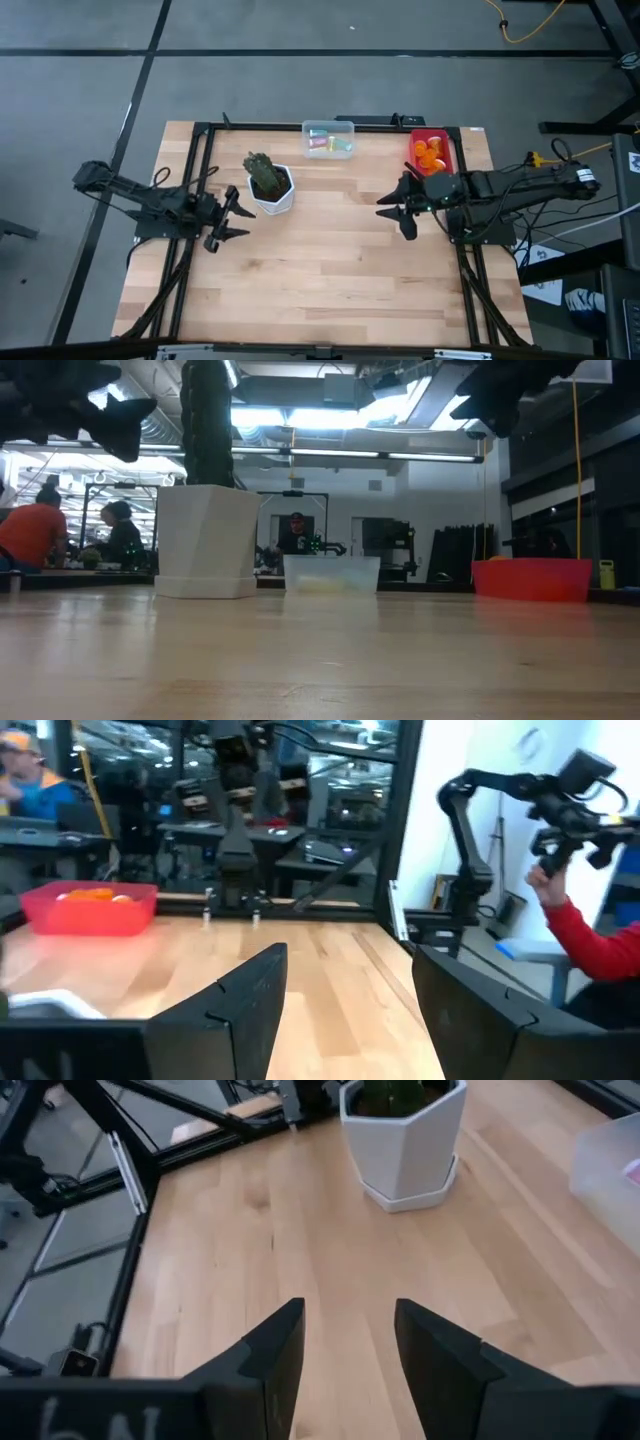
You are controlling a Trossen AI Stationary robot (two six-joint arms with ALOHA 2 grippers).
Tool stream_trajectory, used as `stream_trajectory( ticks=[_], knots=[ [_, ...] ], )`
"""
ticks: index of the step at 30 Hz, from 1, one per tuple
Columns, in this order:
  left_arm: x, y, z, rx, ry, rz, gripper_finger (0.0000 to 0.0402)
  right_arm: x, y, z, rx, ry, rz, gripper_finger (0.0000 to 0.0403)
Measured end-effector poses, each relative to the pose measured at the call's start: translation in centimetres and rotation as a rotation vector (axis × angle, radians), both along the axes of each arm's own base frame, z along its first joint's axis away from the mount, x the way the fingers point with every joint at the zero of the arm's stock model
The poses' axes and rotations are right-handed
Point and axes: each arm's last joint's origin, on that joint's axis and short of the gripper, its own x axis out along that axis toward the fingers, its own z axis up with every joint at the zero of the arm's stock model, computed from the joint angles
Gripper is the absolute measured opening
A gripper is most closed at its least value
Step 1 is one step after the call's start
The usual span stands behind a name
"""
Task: Pick and place medicine bottles into bin by pill shape (circle, oval)
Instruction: Return to Home Position
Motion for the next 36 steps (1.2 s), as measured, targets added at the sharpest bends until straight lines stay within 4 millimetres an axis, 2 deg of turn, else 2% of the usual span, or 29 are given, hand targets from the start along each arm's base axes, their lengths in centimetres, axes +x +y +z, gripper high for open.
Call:
stream_trajectory(
  ticks=[7,17,20,28,36],
  knots=[
    [0.3,1.2,-0.5,0.001,0.055,0.075,0.0211,-1.0,-0.1,-0.7,-0.052,-0.061,0.030,0.0158],
    [0.4,2.3,-1.5,-0.063,0.164,0.072,0.0211,-5.4,-0.7,-0.7,-0.033,-0.241,0.026,0.0158],
    [0.4,2.4,-1.5,-0.071,0.167,0.073,0.0211,-6.2,-0.8,-1.3,-0.028,-0.294,0.025,0.0158],
    [0.1,2.3,-1.8,-0.109,0.200,0.065,0.0211,-6.9,-0.9,-3.3,-0.026,-0.332,0.025,0.0158],
    [-0.5,2.2,-1.3,-0.075,0.141,0.017,0.0211,-7.1,-1.0,-3.8,-0.051,-0.343,0.033,0.0158]
  ],
)
